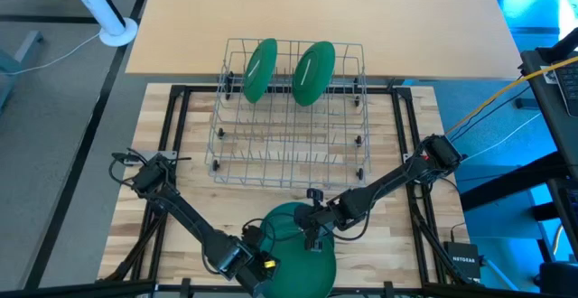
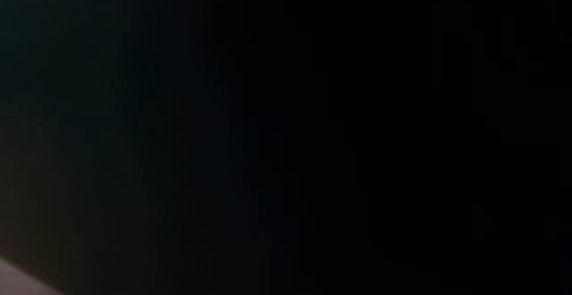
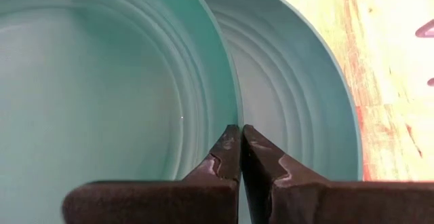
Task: Sort dishes
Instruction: Put the top green plate in the dish rack
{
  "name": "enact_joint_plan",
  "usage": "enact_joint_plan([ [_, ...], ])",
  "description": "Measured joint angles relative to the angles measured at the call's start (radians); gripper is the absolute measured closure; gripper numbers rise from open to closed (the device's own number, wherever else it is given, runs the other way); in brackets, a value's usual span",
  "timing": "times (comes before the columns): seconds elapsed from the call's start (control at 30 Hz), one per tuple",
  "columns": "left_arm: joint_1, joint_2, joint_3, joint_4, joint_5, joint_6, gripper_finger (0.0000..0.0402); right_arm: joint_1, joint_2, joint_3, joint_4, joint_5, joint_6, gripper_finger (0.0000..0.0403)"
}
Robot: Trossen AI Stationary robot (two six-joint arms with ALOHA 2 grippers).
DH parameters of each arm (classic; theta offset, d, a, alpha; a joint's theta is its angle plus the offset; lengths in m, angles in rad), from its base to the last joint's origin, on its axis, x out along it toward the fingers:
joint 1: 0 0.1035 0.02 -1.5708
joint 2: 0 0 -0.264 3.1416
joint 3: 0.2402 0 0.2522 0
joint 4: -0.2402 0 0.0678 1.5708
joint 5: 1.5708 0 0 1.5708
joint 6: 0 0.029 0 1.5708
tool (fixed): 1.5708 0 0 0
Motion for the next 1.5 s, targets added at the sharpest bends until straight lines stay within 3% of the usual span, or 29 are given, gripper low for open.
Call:
enact_joint_plan([
  [0.2, 0.005, -0.003, 0.001, -0.004, 0.037, 0.058, 0.0368, 0.0, 0.0, 0.0, -0.002, 0.0, -0.009, 0.0398],
  [0.27, 0.005, -0.008, 0.002, -0.006, 0.046, 0.054, 0.0387, 0.002, 0.0, 0.0, -0.003, 0.003, -0.019, 0.0398],
  [1.07, 0.005, -0.05, 0.001, -0.06, 0.041, 0.085, 0.04, -0.001, -0.014, 0.0, 0.011, -0.006, -0.025, 0.0393],
  [1.33, 0.006, -0.05, 0.001, -0.058, 0.031, 0.121, 0.0401, -0.033, -0.014, 0.0, 0.005, -0.042, 0.0, 0.0315],
  [1.5, 0.005, -0.049, 0.001, -0.054, 0.031, 0.13, 0.0401, -0.058, -0.021, 0.001, 0.011, -0.17, -0.028, 0.0276],
])
